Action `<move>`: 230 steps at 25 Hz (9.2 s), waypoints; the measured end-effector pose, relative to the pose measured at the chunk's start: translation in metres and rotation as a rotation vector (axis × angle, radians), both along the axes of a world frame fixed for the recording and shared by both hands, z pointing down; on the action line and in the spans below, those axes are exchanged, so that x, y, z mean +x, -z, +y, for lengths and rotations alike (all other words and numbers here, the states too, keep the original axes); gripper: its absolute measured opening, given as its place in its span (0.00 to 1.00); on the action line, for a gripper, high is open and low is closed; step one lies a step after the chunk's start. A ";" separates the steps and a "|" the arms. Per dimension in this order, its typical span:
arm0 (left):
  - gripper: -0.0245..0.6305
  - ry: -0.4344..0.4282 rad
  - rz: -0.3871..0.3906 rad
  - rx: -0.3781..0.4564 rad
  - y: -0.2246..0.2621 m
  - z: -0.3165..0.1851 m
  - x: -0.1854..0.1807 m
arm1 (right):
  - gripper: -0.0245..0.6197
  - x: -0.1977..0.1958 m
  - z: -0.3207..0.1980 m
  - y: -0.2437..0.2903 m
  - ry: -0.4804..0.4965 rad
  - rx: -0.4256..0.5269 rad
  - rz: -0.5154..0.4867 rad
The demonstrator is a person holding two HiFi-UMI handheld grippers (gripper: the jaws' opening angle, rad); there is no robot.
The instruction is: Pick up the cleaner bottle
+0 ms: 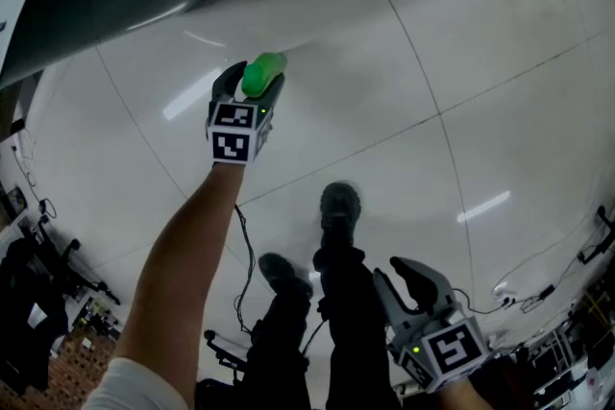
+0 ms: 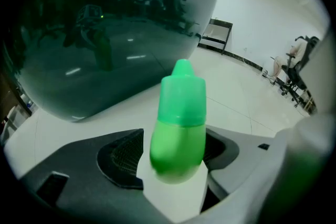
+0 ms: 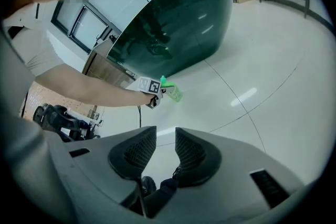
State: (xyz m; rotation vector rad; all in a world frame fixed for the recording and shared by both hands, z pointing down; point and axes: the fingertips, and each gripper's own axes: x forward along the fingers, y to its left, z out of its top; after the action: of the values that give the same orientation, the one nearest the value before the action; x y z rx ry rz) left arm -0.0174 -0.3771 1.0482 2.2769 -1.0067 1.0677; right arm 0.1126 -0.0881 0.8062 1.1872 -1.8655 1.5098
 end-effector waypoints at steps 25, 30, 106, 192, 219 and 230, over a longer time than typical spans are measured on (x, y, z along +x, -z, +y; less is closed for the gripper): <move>0.44 0.020 -0.011 0.040 -0.010 -0.019 0.012 | 0.21 0.002 0.009 -0.016 0.002 -0.022 0.011; 0.44 0.042 0.027 0.042 -0.007 -0.026 0.015 | 0.21 0.001 0.010 -0.017 0.012 -0.029 0.013; 0.31 0.105 0.407 0.467 0.657 0.192 -0.151 | 0.21 -0.071 0.041 0.311 0.130 0.477 0.217; 0.31 0.230 0.497 0.535 0.787 0.407 -0.112 | 0.21 -0.055 0.115 0.487 0.274 0.755 0.165; 0.31 0.128 0.489 0.479 0.783 0.433 -0.126 | 0.05 -0.082 0.139 0.498 0.290 0.723 0.222; 0.31 0.132 0.489 0.472 0.780 0.428 -0.125 | 0.05 -0.075 0.131 0.499 0.285 0.711 0.221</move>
State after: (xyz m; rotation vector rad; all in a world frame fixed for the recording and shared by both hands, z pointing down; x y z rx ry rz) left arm -0.1429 0.0507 0.2685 2.5962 -1.2597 0.1966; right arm 0.0375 0.0429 0.3075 1.2292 -2.3613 0.5348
